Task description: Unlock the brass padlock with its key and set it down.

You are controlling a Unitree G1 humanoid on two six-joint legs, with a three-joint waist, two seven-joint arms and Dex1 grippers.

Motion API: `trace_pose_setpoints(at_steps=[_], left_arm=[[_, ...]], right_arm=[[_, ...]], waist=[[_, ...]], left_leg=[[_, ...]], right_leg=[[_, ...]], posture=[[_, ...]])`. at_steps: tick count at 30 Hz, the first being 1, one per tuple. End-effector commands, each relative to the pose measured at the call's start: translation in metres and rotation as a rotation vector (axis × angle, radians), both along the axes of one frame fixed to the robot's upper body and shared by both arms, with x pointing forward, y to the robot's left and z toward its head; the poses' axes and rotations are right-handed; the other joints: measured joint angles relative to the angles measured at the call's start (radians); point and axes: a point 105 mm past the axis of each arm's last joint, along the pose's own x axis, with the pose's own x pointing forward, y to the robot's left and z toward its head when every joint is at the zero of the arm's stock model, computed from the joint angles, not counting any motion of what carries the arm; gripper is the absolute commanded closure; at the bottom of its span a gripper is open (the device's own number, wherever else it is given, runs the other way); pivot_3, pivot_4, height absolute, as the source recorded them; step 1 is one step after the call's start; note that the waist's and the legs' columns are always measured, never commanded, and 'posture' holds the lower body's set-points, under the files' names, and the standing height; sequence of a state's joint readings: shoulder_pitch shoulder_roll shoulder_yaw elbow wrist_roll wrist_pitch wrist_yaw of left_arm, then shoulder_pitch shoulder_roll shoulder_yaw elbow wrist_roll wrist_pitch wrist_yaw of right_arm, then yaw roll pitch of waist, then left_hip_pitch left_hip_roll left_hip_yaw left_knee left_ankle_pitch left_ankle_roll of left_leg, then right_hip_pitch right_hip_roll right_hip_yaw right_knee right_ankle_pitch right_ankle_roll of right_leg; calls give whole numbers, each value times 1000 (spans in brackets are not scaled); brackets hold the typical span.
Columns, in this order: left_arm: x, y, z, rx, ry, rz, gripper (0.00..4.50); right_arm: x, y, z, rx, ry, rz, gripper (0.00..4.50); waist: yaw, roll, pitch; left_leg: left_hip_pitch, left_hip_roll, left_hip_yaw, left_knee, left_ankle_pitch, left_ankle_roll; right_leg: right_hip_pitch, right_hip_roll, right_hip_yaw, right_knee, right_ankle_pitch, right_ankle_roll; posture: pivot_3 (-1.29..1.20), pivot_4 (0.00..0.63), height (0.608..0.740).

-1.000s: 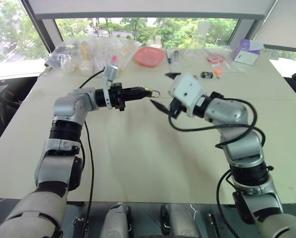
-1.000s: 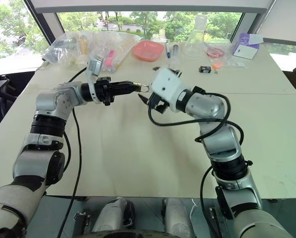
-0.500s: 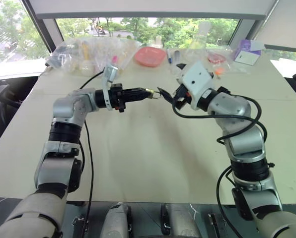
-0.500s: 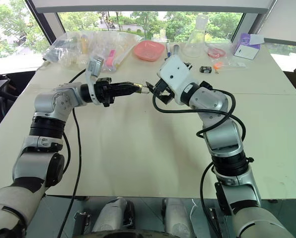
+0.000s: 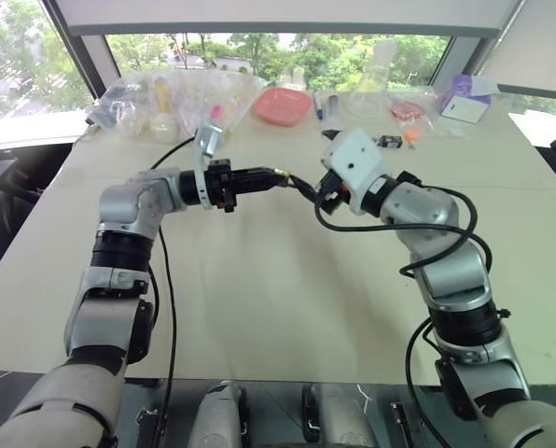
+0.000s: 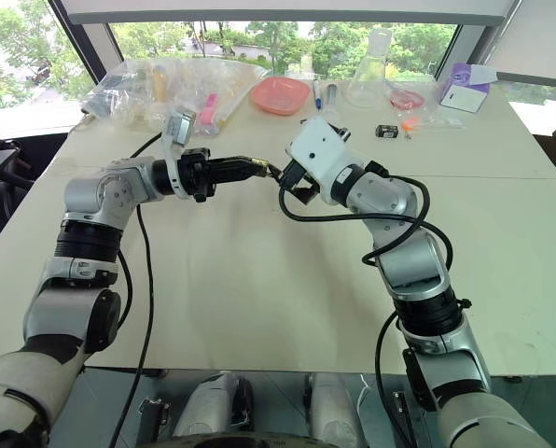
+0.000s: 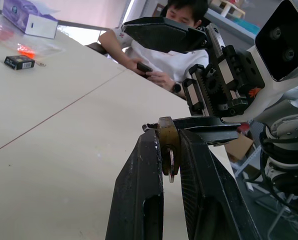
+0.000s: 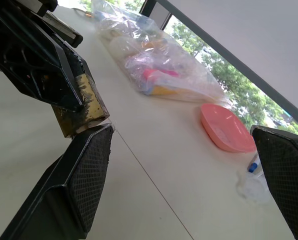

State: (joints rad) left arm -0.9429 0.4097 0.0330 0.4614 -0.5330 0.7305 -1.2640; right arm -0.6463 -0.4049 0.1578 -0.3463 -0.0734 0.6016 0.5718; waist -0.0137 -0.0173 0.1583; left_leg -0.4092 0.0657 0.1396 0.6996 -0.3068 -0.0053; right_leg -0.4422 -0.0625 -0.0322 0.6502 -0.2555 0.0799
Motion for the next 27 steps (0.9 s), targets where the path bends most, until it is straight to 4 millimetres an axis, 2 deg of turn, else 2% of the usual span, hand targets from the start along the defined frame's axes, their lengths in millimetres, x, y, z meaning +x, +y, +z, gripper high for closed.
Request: trace_pose_setpoints(at_steps=[1,4,6,13,17,21,25,27], left_arm=[[-9,-2,27,-50,-113,-47,4500],[-12,-2,25,-32,-140,-67,4500],[-13,-3,23,-25,-147,-75,4500],[-10,-5,14,-7,-129,-51,4500],[-5,-9,6,-24,-71,-12,4500],[0,-31,-21,2,56,22,4500],[1,-48,-63,96,185,37,4500],[6,-60,-86,133,314,73,4500]], right_arm=[[-9,7,-13,-16,75,65,36],[-13,7,-26,5,192,86,36],[-14,6,-27,28,233,85,36],[-8,-13,-11,34,193,11,36],[-30,-26,-15,-42,245,34,36],[-74,-39,-48,-190,483,73,36],[-80,-45,-51,-187,534,30,36],[-79,-51,-54,-195,552,-17,36]], waist=[[0,0,0],[0,0,0],[0,0,0],[3,0,0],[4,0,0],[12,0,0],[2,0,0],[1,0,0]], left_leg=[[0,0,0,0,0,0],[0,0,0,0,0,0],[0,0,0,0,0,0],[0,0,-2,0,0,0],[0,0,-3,0,0,1],[-1,-1,-5,0,-1,2],[0,-1,-5,1,-4,7],[1,-1,-5,0,-4,8]], right_leg=[[0,0,0,0,0,0],[0,0,0,0,0,0],[0,0,0,0,0,0],[0,0,0,0,0,0],[0,-1,0,-1,0,0],[1,0,0,-2,0,0],[1,0,0,-1,0,0],[1,0,0,-1,0,0]], posture=[[0,150,733],[0,150,733],[0,150,733],[0,150,733],[0,150,733],[0,150,733],[0,150,733],[0,150,733]])
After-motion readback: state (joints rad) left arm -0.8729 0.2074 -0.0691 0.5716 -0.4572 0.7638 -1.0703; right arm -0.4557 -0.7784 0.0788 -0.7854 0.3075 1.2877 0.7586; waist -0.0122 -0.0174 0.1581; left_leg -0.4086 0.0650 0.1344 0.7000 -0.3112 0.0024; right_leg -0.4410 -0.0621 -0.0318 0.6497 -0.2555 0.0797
